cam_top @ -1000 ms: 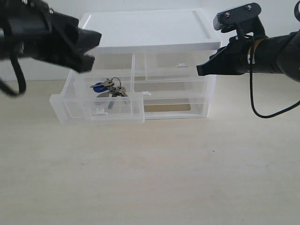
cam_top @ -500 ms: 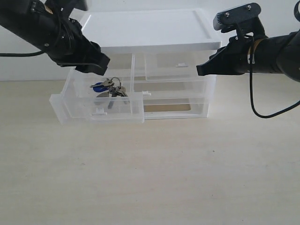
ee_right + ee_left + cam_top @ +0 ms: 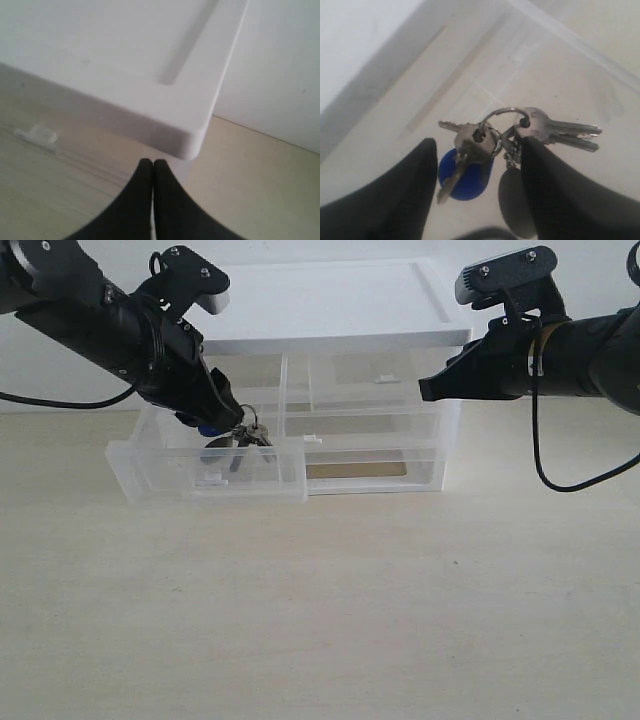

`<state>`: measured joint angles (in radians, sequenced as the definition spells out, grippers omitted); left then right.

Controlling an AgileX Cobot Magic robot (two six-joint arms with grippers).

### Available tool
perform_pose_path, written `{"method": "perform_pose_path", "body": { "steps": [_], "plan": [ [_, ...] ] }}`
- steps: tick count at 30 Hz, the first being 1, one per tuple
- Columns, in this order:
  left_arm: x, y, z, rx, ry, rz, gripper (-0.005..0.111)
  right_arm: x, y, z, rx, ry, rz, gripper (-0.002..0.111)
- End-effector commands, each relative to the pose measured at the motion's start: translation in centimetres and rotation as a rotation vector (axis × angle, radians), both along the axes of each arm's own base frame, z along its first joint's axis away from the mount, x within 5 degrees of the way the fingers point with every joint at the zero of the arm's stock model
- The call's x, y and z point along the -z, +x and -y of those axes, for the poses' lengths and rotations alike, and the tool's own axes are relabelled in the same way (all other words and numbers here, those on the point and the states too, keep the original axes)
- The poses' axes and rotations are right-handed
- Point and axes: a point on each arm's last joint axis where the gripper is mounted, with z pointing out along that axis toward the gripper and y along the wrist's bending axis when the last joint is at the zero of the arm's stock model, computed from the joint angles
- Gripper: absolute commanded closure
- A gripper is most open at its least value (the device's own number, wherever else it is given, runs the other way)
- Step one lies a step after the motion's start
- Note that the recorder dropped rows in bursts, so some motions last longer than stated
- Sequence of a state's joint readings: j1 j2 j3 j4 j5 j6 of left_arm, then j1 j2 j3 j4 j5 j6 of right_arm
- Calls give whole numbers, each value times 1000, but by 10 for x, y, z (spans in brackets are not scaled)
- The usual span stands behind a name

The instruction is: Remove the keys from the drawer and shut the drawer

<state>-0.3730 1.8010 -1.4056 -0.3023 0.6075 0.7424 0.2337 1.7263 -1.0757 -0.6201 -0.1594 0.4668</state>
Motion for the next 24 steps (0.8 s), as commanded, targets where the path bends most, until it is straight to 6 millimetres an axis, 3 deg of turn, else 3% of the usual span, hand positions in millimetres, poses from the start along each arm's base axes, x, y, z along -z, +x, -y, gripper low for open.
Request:
{"method": "perform_pose_path", "body": {
  "steps": [1,5,13,24],
  "plan": [
    [-1,9,-3,33,70,102,58,-6,6,1,-9,47,48,108],
    [-1,11,-6,26,76,113,58,-6,6,1,-10,45,49,108],
    [22,15,-6,42,104,25,58,-6,6,1,-10,45,49,108],
    [11,9,-1,59,46,-61,58,-6,6,0,-16,51,58,108]
  ]
}}
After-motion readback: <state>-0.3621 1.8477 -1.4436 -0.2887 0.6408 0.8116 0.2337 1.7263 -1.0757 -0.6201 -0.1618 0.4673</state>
